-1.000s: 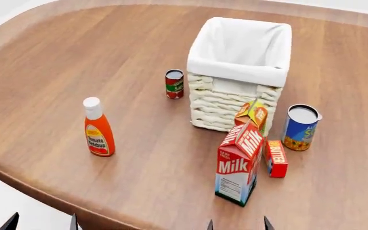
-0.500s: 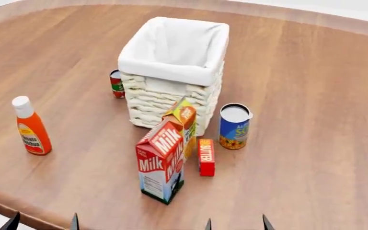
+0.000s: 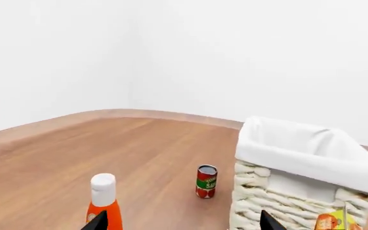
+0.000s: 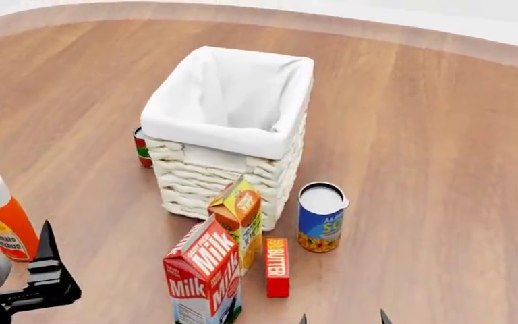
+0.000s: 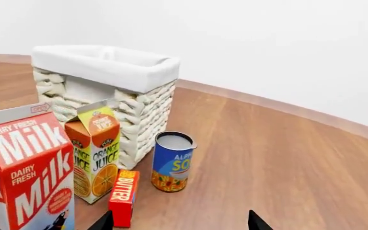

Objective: Pick up the butter and put it in the basket.

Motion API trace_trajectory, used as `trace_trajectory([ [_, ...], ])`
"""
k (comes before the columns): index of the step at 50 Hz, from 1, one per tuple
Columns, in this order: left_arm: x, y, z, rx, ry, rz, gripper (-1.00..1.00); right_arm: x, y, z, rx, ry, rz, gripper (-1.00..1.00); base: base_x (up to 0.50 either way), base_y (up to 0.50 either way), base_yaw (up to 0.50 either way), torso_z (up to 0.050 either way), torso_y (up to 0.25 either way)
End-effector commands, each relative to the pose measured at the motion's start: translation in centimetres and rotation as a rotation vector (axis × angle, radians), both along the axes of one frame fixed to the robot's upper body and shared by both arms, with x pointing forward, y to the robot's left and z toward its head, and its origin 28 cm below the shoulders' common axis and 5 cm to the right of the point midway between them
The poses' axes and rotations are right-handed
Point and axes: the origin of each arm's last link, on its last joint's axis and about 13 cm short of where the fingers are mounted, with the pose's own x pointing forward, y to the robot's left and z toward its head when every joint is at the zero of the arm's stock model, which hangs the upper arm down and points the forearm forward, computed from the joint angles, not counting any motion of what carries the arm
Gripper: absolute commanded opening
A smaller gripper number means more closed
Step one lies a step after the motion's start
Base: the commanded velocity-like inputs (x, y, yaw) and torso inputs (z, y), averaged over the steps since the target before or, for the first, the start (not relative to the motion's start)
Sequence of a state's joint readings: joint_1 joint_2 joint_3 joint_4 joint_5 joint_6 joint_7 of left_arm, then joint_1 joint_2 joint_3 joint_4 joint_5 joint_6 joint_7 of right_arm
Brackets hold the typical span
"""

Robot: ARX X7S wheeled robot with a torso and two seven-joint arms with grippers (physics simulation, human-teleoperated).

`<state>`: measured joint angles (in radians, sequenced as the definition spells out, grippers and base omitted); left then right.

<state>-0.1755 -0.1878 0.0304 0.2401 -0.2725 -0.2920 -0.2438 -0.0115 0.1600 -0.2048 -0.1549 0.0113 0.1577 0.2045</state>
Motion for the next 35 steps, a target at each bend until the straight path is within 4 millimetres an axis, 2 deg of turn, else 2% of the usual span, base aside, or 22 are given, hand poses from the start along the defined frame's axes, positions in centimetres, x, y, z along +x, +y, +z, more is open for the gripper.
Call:
trace_trajectory([
  [1, -0.3, 0.85, 2.32, -0.015, -0.056, 0.015, 1.0, -0.62, 0.09, 0.03, 0.008, 0.013, -0.011, 1.0, 0.0, 0.0, 0.0, 0.0, 0.0],
  [8, -0.29, 0.77, 2.12, -0.013, -0.051, 0.009, 1.0, -0.7, 0.17, 0.2, -0.006, 0.005, -0.005, 1.0, 0.06, 0.02, 0.0, 0.0, 0.0],
  [22, -0.2, 0.87, 2.32, -0.022, -0.047, 0.01, 1.0, -0.63, 0.26, 0.26, -0.018, 0.005, -0.013, 1.0, 0.48, 0.14, 0.0, 0.0, 0.0],
  [35, -0.06, 0.97, 2.33, -0.025, -0.041, 0.021, 1.0, -0.64, 0.31, 0.17, -0.013, 0.005, -0.01, 1.0, 0.0, 0.0, 0.0, 0.0, 0.0],
])
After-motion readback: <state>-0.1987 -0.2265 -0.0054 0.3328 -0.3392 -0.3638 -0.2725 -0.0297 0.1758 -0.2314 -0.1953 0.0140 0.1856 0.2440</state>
